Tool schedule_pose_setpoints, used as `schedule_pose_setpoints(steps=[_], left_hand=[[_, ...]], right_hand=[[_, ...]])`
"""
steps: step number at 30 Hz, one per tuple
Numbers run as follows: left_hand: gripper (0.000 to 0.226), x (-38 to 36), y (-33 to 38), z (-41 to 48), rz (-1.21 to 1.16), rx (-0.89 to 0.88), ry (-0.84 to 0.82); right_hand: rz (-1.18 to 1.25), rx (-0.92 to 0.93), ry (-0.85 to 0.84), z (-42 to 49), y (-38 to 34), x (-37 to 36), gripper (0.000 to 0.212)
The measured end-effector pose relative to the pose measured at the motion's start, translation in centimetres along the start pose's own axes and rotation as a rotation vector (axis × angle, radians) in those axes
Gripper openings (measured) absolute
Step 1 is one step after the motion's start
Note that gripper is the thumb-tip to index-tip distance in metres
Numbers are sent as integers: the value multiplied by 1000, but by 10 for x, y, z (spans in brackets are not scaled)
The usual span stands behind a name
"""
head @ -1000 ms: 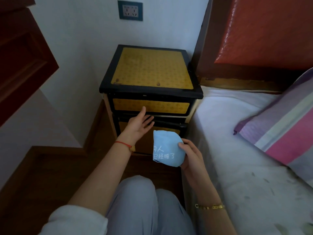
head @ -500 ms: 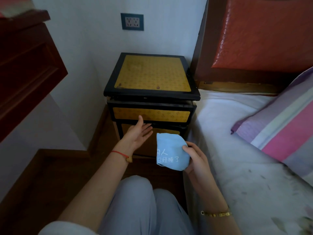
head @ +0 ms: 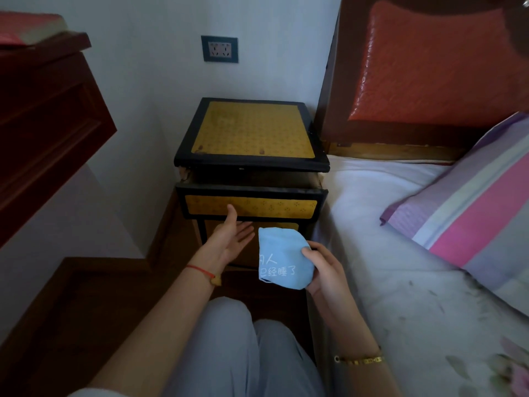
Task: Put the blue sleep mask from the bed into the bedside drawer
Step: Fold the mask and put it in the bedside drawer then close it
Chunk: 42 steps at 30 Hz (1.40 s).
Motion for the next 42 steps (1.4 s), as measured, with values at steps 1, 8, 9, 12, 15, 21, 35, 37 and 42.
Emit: schedule_pose_setpoints(steps=[1,8,9,12,15,21,35,37,42], left_hand=[[76,2,-1,-1,2,4,-8],[77,1,-2,-7,11,6,-20],[77,0,-2,-7,10,8,-15],[76,0,-2,-6,14,10,-9],[78,0,-3,-3,28,5,-2],[76,-3,-3,-3,83,-6,17],[73,2,-12,-15,20,53,62],[72,2,-13,-24,-23,88,29],[73,5,-11,-41,-97,113,-30]], right_hand=[[4,0,-5,-1,0,-1,10],[-2,15,-24,-9,-5,-3,9],[-6,17,-22,-9,-6,-2,9],[-17,32,-24,-9,-9,-2,10],[-15,42,-24,-8,-12,-2,9],[-7,41,-30,-6,-14,-4,9],[30,96,-33,3,-40,-13,11],[34,106,-40,7,-46,-16,12],[14,138,-48,20,-65,-29,8]])
Point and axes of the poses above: each hand's wrist, its own z-axis towards the middle knuckle, its own x-axis out of the back of the hand, y = z × x, the point moved 3 cm from there along z, towards the middle knuckle
